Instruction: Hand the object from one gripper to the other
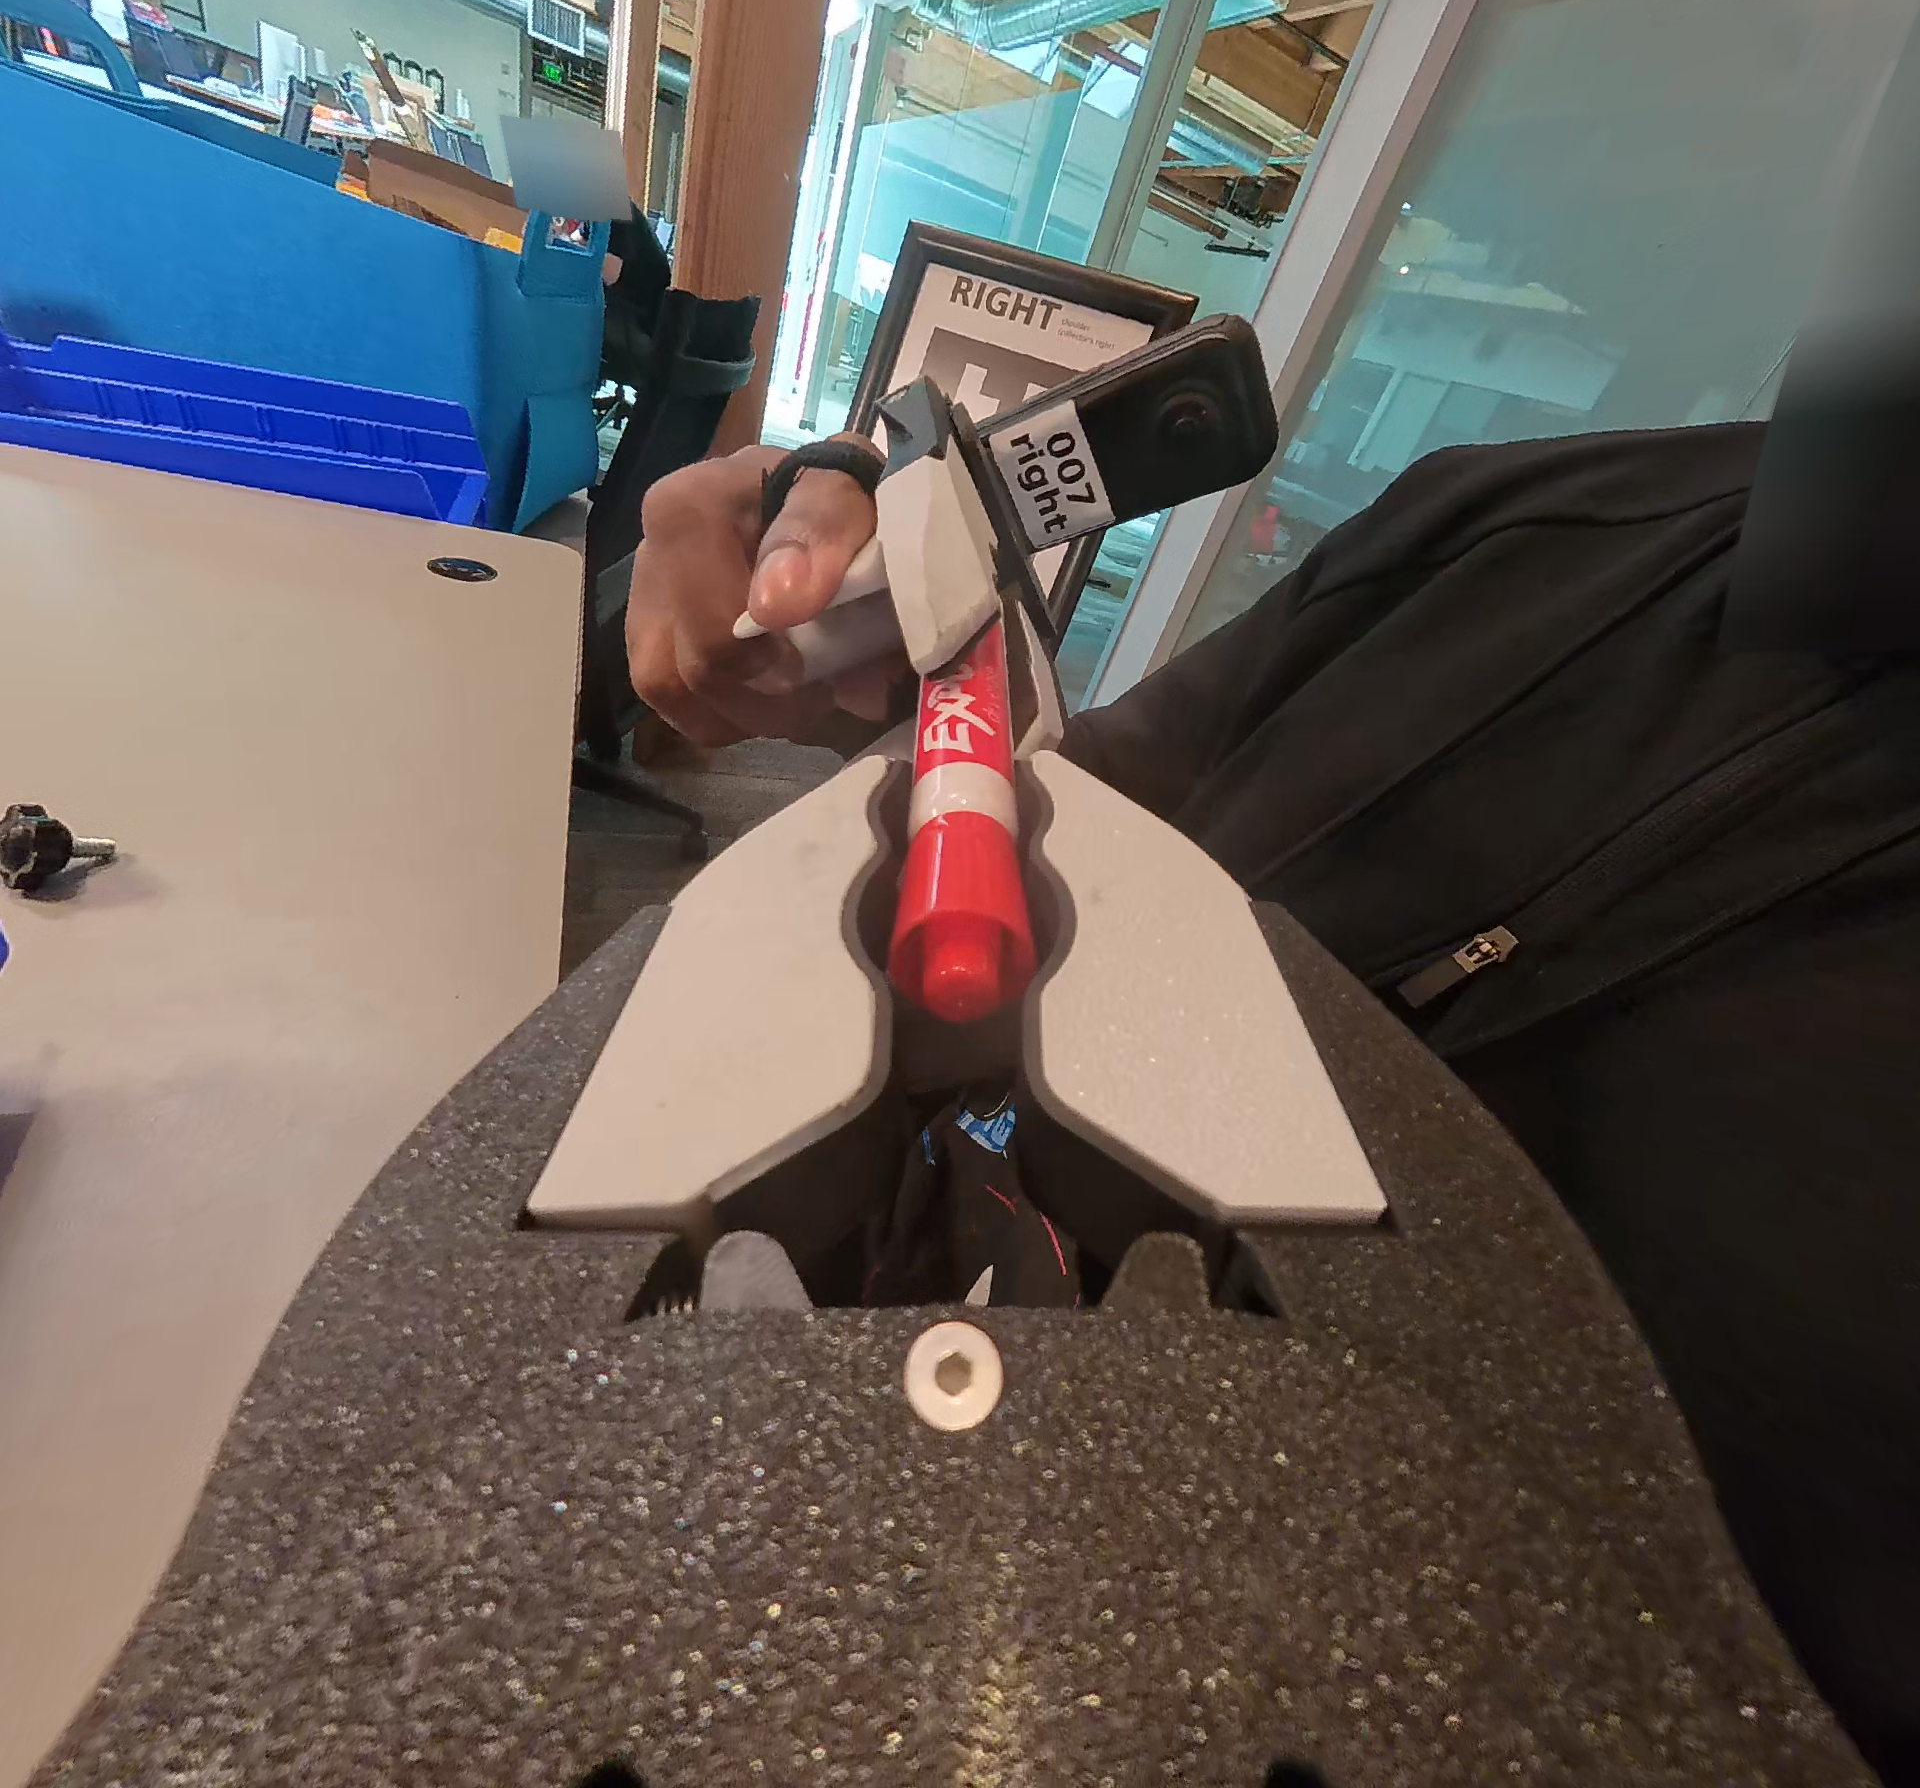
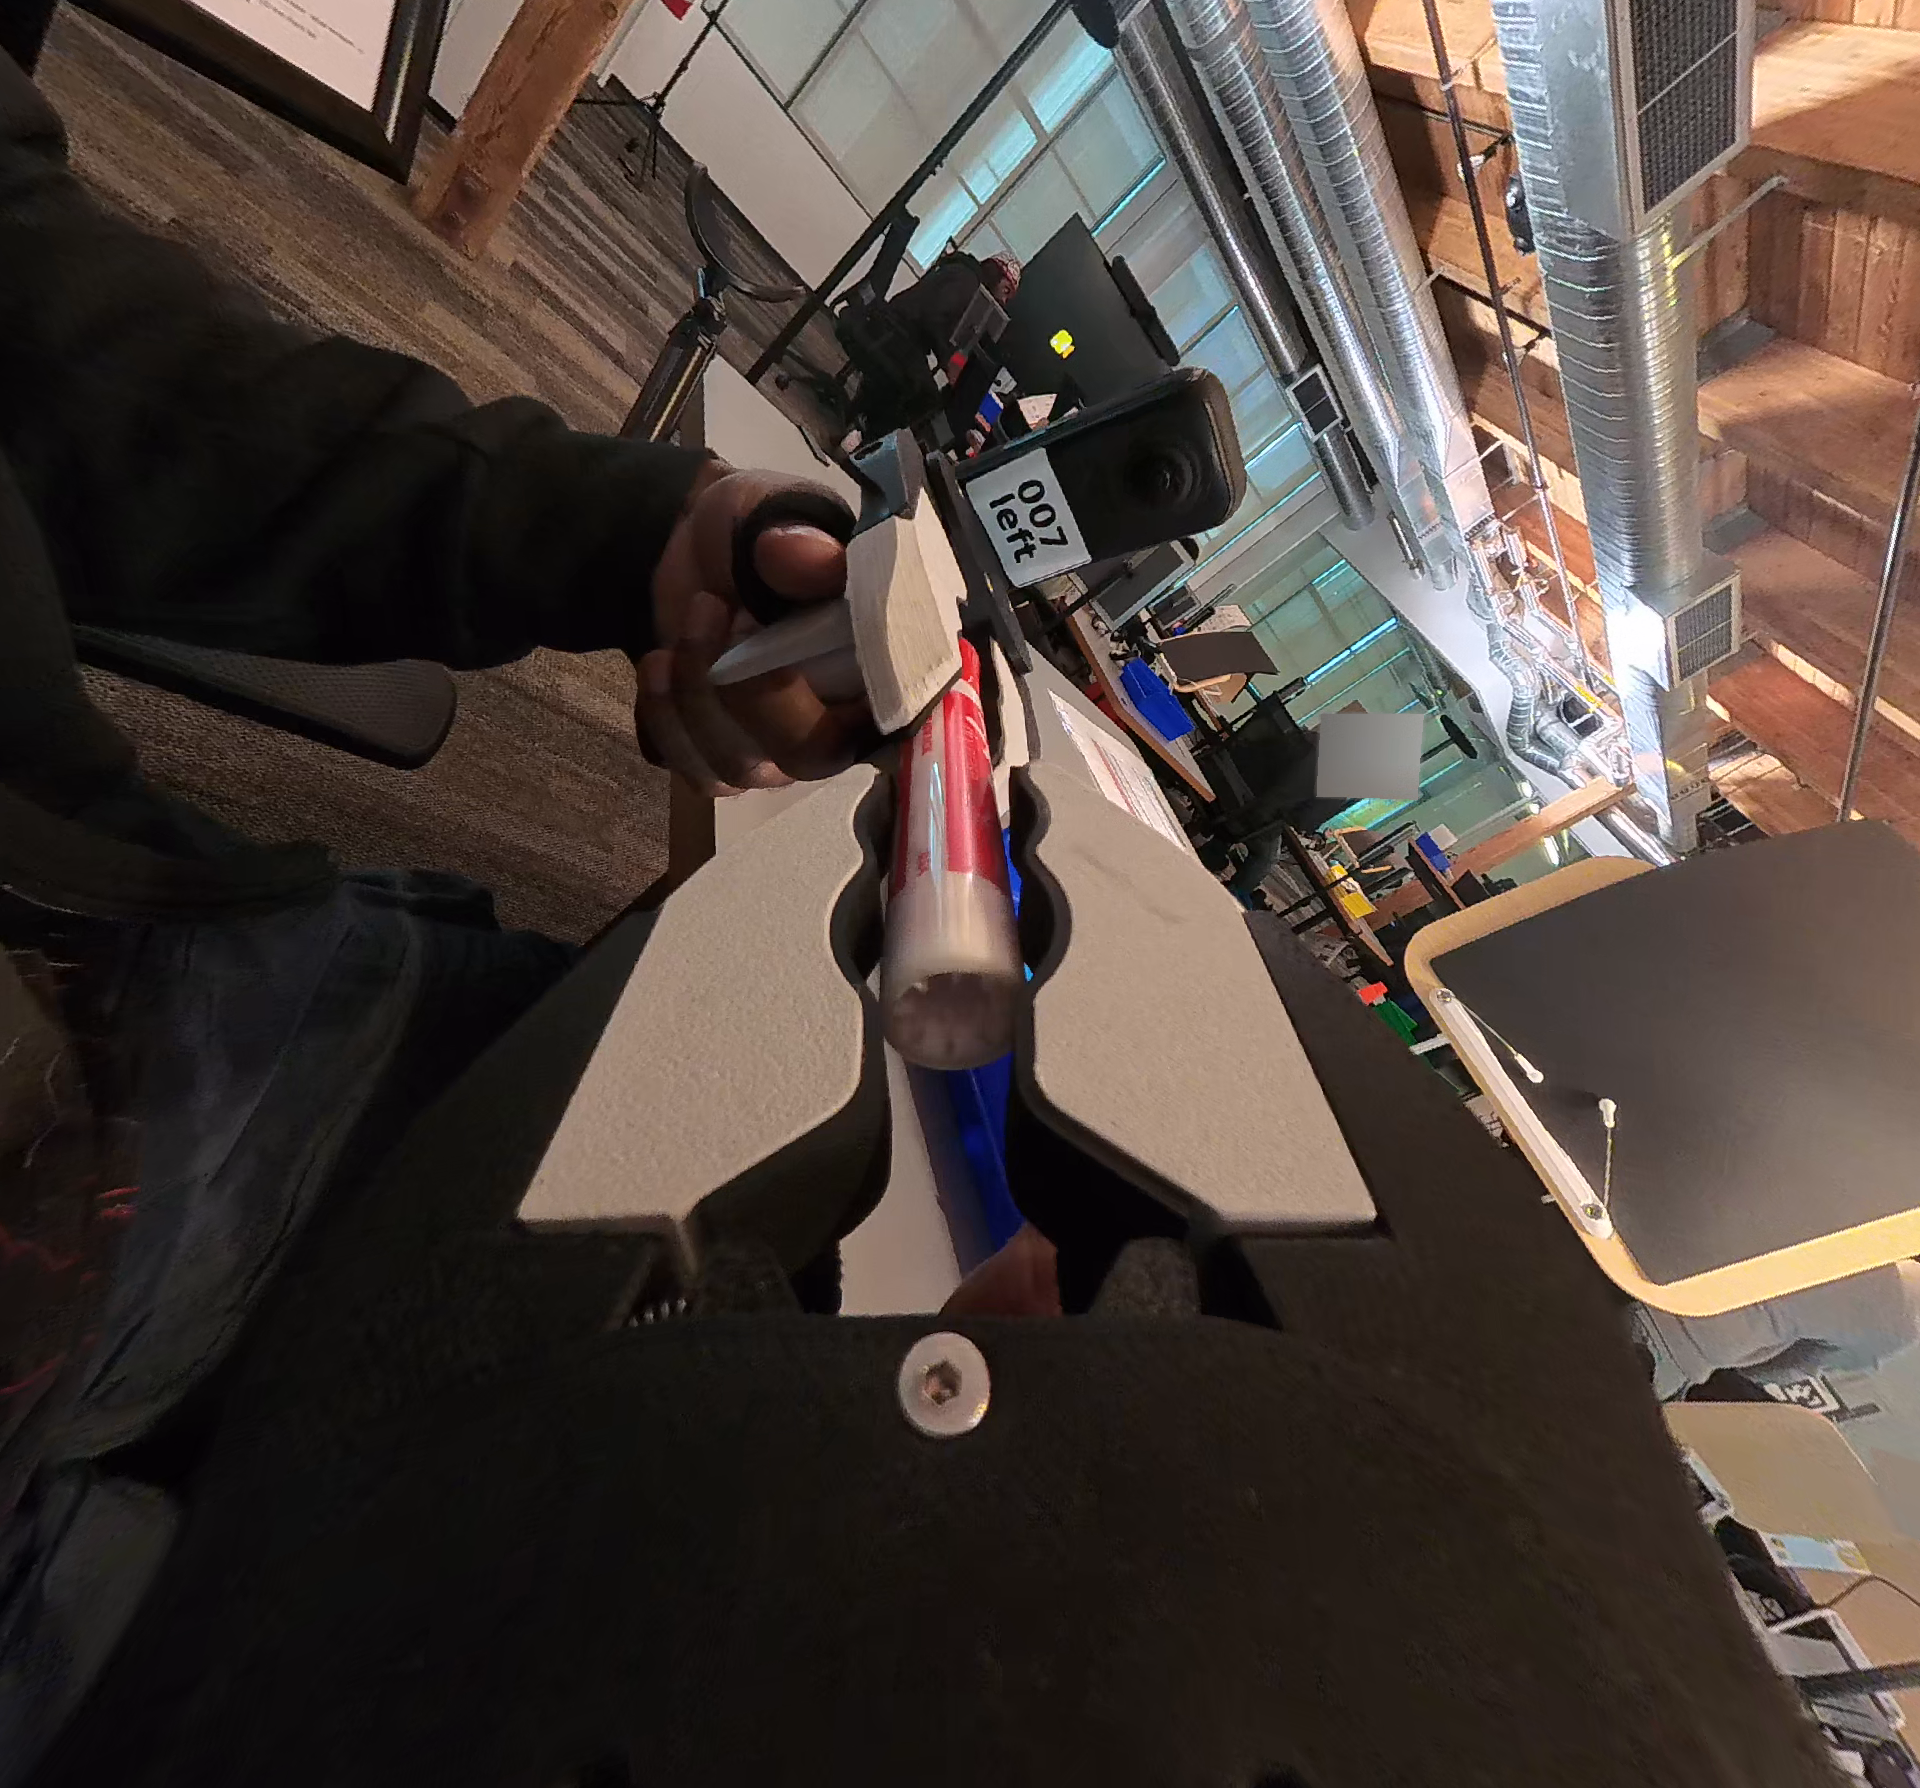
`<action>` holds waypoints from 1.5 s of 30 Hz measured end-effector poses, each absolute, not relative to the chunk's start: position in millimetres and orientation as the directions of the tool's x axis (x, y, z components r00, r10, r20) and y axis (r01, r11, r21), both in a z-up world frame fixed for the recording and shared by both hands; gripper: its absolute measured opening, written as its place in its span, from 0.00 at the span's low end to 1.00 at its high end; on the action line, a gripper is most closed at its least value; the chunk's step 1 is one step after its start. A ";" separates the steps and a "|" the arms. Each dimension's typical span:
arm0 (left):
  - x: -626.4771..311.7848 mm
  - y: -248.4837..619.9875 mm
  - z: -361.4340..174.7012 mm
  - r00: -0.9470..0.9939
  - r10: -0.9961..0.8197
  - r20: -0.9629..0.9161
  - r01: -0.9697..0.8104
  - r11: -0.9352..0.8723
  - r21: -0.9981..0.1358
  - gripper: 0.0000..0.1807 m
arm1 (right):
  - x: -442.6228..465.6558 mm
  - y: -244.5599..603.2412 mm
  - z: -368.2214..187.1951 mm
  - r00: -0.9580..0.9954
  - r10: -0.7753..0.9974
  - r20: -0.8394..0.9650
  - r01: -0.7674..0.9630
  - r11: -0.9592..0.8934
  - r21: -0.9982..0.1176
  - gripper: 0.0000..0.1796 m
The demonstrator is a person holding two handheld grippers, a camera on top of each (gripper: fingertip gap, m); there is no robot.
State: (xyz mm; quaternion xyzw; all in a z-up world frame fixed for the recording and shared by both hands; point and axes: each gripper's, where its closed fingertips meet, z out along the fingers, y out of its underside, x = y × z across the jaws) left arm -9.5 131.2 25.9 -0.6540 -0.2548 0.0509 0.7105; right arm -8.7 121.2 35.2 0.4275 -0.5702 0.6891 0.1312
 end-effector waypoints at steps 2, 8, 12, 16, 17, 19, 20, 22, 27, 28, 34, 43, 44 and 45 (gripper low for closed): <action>-9.0 130.3 25.8 0.865 0.408 0.292 0.258 0.138 -0.956 0.11 | -8.2 120.2 34.3 -0.600 -0.311 0.737 -0.668 -0.313 -0.675 0.11; -7.2 126.1 28.4 0.862 0.436 0.257 0.216 0.143 -0.966 0.11 | -7.6 115.9 34.7 -0.613 -0.315 0.724 -0.654 -0.311 -0.690 0.11; -12.1 114.0 38.0 0.828 0.513 0.225 0.141 0.198 -0.970 0.23 | -13.9 114.2 46.5 -0.674 -0.292 0.678 -0.586 -0.347 -0.732 0.11; -13.4 93.1 58.5 0.793 0.595 0.131 -0.073 0.306 -0.949 0.33 | -25.0 116.6 72.7 -0.819 -0.336 0.465 -0.301 -0.438 -0.847 0.11; -15.0 87.4 64.3 0.781 0.610 0.137 -0.116 0.356 -0.927 0.34 | -29.7 116.5 80.6 -0.855 -0.350 0.383 -0.197 -0.465 -0.863 0.11; -18.3 79.7 75.0 0.773 0.608 0.182 -0.172 0.476 -0.862 0.34 | -40.5 113.2 91.7 -0.899 -0.398 0.181 0.044 -0.496 -0.867 0.11; -21.1 76.7 79.8 0.767 0.605 0.213 -0.196 0.537 -0.820 0.34 | -44.9 109.5 93.0 -0.900 -0.427 0.083 0.155 -0.494 -0.856 0.11; -25.9 74.7 85.8 0.750 0.611 0.252 -0.250 0.616 -0.747 0.33 | -44.9 102.1 88.8 -0.865 -0.499 -0.049 0.319 -0.472 -0.822 0.11; -32.4 85.7 83.0 0.696 0.671 0.254 -0.317 0.606 -0.730 0.30 | -34.7 89.0 76.2 -0.731 -0.640 -0.238 0.563 -0.368 -0.740 0.11; -32.8 88.8 81.7 0.689 0.681 0.247 -0.320 0.592 -0.740 0.29 | -32.1 86.4 73.3 -0.708 -0.657 -0.258 0.587 -0.344 -0.733 0.11; -28.0 88.3 81.4 0.657 0.721 0.219 -0.363 0.558 -0.746 0.11 | -21.0 80.2 62.2 -0.682 -0.682 -0.262 0.578 -0.284 -0.765 0.11; -37.6 69.4 78.4 0.351 0.927 0.129 -0.397 0.273 -0.876 0.10 | -44.7 70.8 48.9 -0.949 -0.219 0.227 -0.122 -0.411 -0.904 0.19; -38.6 65.5 77.5 0.287 0.953 0.097 -0.387 0.208 -0.898 0.11 | -47.9 69.6 47.5 -0.937 -0.131 0.325 -0.251 -0.396 -0.883 0.20; -39.2 62.7 77.0 0.234 0.970 0.068 -0.372 0.154 -0.916 0.10 | -50.3 68.3 46.2 -0.907 -0.051 0.418 -0.371 -0.371 -0.851 0.21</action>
